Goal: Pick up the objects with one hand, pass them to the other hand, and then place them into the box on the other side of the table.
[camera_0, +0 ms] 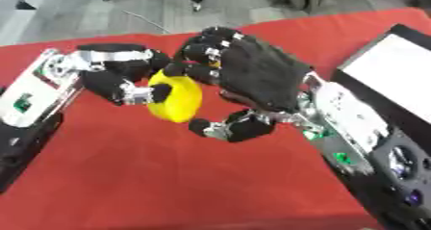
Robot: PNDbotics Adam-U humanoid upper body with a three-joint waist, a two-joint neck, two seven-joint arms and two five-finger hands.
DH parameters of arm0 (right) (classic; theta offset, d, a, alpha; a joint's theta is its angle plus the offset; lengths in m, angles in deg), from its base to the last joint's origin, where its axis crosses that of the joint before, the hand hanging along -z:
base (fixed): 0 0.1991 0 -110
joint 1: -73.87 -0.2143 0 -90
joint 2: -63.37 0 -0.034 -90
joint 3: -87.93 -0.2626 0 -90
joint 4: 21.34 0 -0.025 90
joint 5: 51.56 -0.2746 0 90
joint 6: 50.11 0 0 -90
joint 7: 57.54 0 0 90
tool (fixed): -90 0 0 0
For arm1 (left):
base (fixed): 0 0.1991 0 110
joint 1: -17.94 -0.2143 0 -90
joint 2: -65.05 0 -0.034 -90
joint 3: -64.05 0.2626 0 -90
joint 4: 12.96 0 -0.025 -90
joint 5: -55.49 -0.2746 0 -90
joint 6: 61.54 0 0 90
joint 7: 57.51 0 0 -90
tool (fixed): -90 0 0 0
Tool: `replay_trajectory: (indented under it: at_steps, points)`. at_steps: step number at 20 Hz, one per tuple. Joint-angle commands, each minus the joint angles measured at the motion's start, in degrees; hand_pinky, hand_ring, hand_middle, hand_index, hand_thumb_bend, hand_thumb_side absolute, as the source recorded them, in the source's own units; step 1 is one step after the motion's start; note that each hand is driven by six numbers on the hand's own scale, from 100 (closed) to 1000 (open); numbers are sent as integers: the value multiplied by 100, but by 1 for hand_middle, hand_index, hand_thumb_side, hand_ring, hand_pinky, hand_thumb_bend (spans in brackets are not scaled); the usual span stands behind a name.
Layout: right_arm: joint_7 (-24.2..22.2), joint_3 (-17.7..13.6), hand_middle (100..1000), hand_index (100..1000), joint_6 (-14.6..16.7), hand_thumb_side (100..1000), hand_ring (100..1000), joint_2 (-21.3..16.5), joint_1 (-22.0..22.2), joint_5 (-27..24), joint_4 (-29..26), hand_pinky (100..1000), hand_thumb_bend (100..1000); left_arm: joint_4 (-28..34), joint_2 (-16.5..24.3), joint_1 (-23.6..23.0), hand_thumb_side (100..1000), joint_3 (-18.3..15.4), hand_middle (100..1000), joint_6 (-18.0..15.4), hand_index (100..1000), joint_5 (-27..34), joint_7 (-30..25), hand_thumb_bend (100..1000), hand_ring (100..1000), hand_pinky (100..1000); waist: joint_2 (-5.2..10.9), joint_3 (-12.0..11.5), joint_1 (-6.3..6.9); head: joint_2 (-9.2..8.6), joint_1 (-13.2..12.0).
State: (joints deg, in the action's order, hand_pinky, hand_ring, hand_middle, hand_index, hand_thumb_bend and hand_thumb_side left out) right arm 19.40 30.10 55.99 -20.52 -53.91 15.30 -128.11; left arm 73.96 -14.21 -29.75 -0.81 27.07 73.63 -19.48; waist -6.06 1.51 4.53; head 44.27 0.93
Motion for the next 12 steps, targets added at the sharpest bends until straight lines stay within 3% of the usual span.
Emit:
replay_trajectory:
  at_steps: [1, 4, 8, 12]
  points:
    - [97, -9, 711, 823, -19, 344, 786, 52, -81, 83, 64, 796, 380, 95, 36, 98, 509, -30, 512, 43, 608, 20, 0, 100, 568, 706, 79, -15, -4, -15, 15]
    - [161, 16, 660, 749, -27, 330, 764, 78, -83, 82, 128, 787, 303, 101, 5, 110, 514, -34, 512, 72, 609, 21, 0, 100, 568, 706, 82, -25, -11, -15, 15]
    - [400, 2, 584, 544, -127, 392, 727, 93, -80, -26, 145, 760, 100, 97, -9, 112, 551, -59, 526, 81, 631, -7, 0, 100, 569, 705, 84, -34, -21, -15, 8]
    - [704, -12, 535, 339, -293, 424, 699, 80, -63, -146, 164, 740, 100, 68, 1, 94, 634, -111, 539, 68, 652, -36, 0, 125, 575, 705, 82, -34, -33, -15, -2]
